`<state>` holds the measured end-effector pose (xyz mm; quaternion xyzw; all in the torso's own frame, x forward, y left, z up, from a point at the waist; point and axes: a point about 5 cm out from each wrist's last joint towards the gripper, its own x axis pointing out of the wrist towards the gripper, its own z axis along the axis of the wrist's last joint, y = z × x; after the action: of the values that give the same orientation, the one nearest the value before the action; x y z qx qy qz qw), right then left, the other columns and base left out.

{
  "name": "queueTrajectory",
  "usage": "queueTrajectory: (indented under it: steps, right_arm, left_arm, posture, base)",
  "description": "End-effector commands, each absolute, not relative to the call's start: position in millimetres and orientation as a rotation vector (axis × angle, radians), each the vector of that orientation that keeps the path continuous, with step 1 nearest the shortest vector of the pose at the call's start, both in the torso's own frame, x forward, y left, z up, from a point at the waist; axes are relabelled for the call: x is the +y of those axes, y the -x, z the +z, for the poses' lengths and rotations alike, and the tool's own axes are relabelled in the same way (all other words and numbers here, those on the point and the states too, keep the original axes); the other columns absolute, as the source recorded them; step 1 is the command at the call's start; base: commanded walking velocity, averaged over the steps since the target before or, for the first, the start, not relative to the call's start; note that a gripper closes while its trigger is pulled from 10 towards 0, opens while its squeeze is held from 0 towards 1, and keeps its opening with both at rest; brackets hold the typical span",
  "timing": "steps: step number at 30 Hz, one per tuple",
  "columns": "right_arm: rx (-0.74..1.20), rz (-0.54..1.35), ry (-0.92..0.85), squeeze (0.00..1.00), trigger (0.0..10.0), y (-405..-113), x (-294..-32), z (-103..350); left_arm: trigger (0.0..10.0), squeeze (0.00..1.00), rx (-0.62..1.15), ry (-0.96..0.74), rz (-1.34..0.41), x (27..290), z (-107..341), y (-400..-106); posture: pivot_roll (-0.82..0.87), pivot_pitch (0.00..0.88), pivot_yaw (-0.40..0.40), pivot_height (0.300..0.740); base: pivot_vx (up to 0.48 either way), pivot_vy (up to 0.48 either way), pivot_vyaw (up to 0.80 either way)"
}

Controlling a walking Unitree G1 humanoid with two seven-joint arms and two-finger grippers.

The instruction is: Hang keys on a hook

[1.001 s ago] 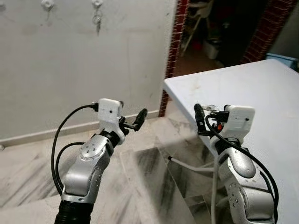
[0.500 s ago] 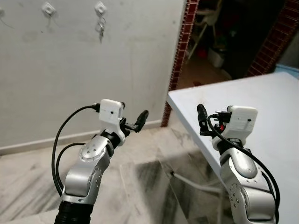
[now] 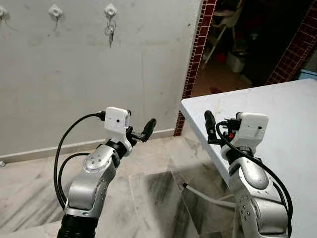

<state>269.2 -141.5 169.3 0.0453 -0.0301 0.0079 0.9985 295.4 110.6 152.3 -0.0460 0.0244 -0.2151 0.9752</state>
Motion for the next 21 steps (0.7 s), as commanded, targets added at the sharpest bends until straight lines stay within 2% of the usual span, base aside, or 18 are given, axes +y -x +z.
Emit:
queueTrajectory:
  steps: [1, 5, 21]
  right_arm:
    - [-0.062, 0.011, -0.08, 0.0, 10.0, -269.5, -144.3, 170.7]
    - [-0.052, 0.003, -0.07, 0.0, 10.0, -267.7, -147.8, 168.0]
    - [-0.041, 0.011, -0.056, 0.0, 10.0, -269.0, -148.5, 165.2]
  left_arm:
    - [10.0, 0.0, 0.037, 0.089, -0.438, 109.2, 156.0, -294.9]
    - [10.0, 0.0, 0.04, 0.088, -0.439, 109.5, 155.1, -294.1]
    - [10.0, 0.0, 0.037, 0.093, -0.437, 109.5, 155.1, -295.7]
  posture:
    - [0.13, 0.0, -0.056, 0.74]
    - [0.13, 0.0, -0.056, 0.74]
    - [0.13, 0.0, -0.055, 0.74]
  base:
    - [0.0, -0.304, 0.0]
    - [0.0, -0.286, 0.0]
    - [0.0, 0.0, 0.0]
